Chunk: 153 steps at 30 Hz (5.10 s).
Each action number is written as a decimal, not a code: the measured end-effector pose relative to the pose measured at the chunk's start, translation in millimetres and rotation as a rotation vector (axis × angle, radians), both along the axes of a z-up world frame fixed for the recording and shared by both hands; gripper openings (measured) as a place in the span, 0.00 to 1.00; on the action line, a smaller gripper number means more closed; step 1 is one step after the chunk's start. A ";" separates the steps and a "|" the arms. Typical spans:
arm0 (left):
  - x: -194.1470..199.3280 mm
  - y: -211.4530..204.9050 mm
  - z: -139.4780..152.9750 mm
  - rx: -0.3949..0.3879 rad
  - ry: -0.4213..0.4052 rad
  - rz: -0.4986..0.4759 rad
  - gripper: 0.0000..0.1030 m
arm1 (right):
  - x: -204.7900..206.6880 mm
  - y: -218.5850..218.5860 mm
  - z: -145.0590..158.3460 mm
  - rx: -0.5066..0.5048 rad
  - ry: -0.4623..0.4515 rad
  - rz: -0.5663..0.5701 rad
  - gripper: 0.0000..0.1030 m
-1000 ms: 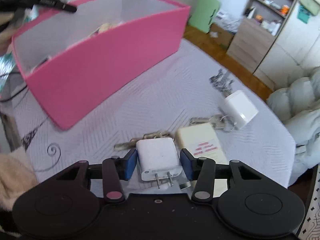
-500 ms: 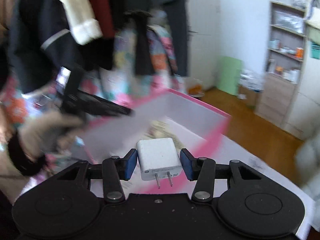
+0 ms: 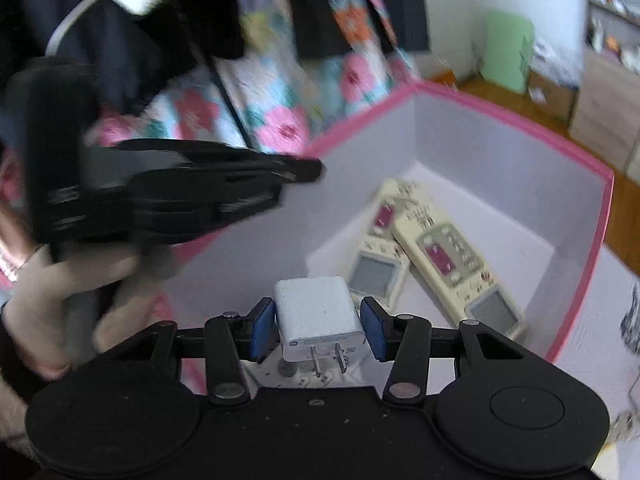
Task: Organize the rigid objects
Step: 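Carry the white charger into the pink box and open the right gripper, then return the right gripper to the table and grasp the larger white charger, then carry the larger charger into the pink box and open the right gripper, then grasp the cream power bank with red label using the right gripper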
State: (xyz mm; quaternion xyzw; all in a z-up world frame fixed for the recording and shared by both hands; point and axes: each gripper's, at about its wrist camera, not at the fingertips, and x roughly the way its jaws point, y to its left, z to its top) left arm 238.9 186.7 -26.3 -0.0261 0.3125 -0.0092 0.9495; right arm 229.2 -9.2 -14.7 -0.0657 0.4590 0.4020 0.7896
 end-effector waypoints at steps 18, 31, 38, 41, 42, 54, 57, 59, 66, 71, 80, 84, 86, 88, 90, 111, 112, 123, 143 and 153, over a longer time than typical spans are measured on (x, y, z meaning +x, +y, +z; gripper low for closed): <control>2.6 -0.6 0.7 0.007 0.001 -0.001 0.02 | -37.3 -96.8 39.6 0.184 -0.034 -0.194 0.53; 3.3 -4.3 0.4 0.039 0.011 -0.008 0.02 | -86.2 -236.8 4.9 0.118 0.084 -0.636 0.61; 3.7 -7.5 0.7 0.036 0.011 -0.008 0.02 | -94.6 -239.7 -41.6 0.068 0.164 -0.729 0.62; 3.1 -6.4 0.3 0.037 0.009 -0.011 0.02 | -94.8 -233.9 -55.4 0.048 0.197 -0.756 0.66; 2.6 -5.9 0.5 0.036 0.007 -0.012 0.02 | -95.8 -234.2 -58.5 0.047 0.203 -0.768 0.66; 1.5 -5.0 1.7 0.036 0.008 -0.007 0.02 | -78.8 -192.9 -81.3 -0.132 0.029 -0.743 0.68; 1.3 -3.8 1.4 0.033 0.009 -0.006 0.02 | -77.7 -185.7 -82.8 -0.193 -0.055 -0.733 0.56; 0.6 -4.2 1.3 0.036 0.010 -0.008 0.02 | -85.0 -174.3 -81.7 -0.265 -0.144 -0.605 0.54; -0.7 -2.9 -0.3 0.027 0.004 -0.004 0.02 | -93.3 -182.4 -59.4 -0.137 -0.121 -0.621 0.53; 0.6 -2.5 0.2 0.020 0.005 -0.004 0.02 | -92.5 -170.2 -19.6 -0.030 -0.185 -0.578 0.53; 2.7 -6.3 0.3 0.059 0.030 0.000 0.02 | -86.9 -114.3 29.1 0.142 -0.284 -0.339 0.53; 2.3 -4.5 0.8 0.046 0.029 -0.001 0.02 | -65.1 -78.9 35.8 0.064 -0.316 -0.195 0.53; 2.4 -4.5 0.9 0.057 0.030 -0.004 0.02 | -45.4 -62.7 29.3 -0.013 -0.301 -0.136 0.53; 2.8 -7.7 1.1 0.083 0.031 -0.008 0.02 | -28.0 -47.0 22.1 -0.108 -0.286 -0.089 0.53; 3.4 -9.2 1.3 0.094 0.031 -0.009 0.02 | -14.3 -35.7 16.2 -0.168 -0.255 -0.032 0.53; 3.5 -25.2 1.1 0.187 0.037 -0.026 0.03 | 5.9 -9.6 -2.3 -0.334 -0.259 0.047 0.58; 4.2 -24.7 0.9 0.188 0.038 -0.026 0.03 | 1.7 -17.1 6.5 -0.294 -0.274 0.036 0.59; 4.4 -22.1 1.0 0.182 0.039 -0.026 0.03 | -35.7 -159.4 41.6 -0.065 -0.314 -0.211 0.67; 6.0 -23.0 1.1 0.202 0.050 -0.024 0.04 | -10.0 -221.6 -61.4 -0.330 -0.187 -0.112 0.69; 6.6 -22.9 0.9 0.200 0.050 -0.027 0.04 | 8.7 -222.1 -65.9 -0.215 -0.110 -0.196 0.64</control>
